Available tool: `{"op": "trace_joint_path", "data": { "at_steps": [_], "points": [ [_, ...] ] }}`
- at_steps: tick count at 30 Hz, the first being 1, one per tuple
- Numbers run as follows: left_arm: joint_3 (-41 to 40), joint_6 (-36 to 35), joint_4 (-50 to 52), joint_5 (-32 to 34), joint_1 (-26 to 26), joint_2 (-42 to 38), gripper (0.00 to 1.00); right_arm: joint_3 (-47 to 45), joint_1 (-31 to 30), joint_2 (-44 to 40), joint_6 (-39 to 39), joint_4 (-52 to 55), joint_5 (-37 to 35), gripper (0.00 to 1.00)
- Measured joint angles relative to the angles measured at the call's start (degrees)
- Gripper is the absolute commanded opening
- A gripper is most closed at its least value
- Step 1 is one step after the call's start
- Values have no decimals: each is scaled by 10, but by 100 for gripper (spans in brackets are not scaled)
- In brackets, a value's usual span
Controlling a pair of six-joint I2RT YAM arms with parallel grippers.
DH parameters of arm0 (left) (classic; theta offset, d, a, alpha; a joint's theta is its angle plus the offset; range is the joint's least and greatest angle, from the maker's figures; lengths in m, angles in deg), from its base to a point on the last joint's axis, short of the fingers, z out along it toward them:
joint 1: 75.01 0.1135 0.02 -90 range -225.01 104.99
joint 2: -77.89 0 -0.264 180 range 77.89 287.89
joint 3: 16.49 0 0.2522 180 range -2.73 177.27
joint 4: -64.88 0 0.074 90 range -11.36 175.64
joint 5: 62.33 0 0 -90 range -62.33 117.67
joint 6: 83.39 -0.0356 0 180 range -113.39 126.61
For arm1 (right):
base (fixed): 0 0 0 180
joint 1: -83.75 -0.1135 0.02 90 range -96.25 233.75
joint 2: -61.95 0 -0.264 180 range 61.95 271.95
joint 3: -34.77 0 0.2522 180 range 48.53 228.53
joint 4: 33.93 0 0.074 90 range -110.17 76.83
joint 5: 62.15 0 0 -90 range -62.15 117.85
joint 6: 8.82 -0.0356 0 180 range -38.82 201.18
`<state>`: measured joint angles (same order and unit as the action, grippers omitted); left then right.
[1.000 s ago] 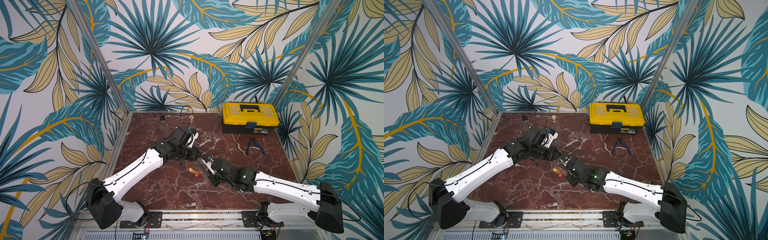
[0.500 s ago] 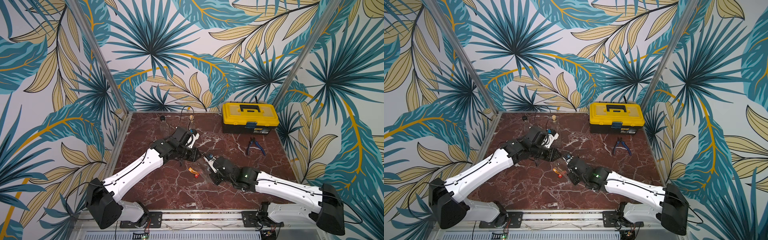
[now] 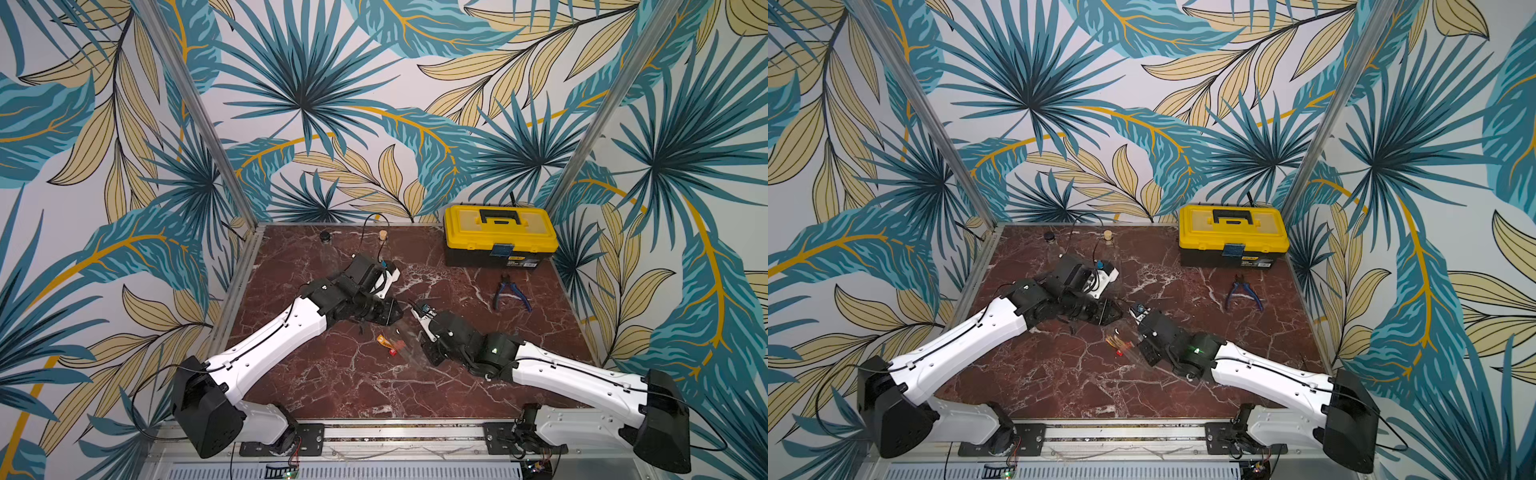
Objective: Remove the label from the bottle
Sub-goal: Tear open the label from the bottle.
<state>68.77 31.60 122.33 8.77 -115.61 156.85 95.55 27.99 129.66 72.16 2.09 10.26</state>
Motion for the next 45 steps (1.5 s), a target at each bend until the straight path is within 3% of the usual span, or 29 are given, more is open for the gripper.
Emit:
{"op": "trace_joint_path", "data": {
  "at_steps": [45],
  "points": [
    [7,-31,12,10,-42,-3,0,-4,73,22,11,-28,42,0]
  ]
}}
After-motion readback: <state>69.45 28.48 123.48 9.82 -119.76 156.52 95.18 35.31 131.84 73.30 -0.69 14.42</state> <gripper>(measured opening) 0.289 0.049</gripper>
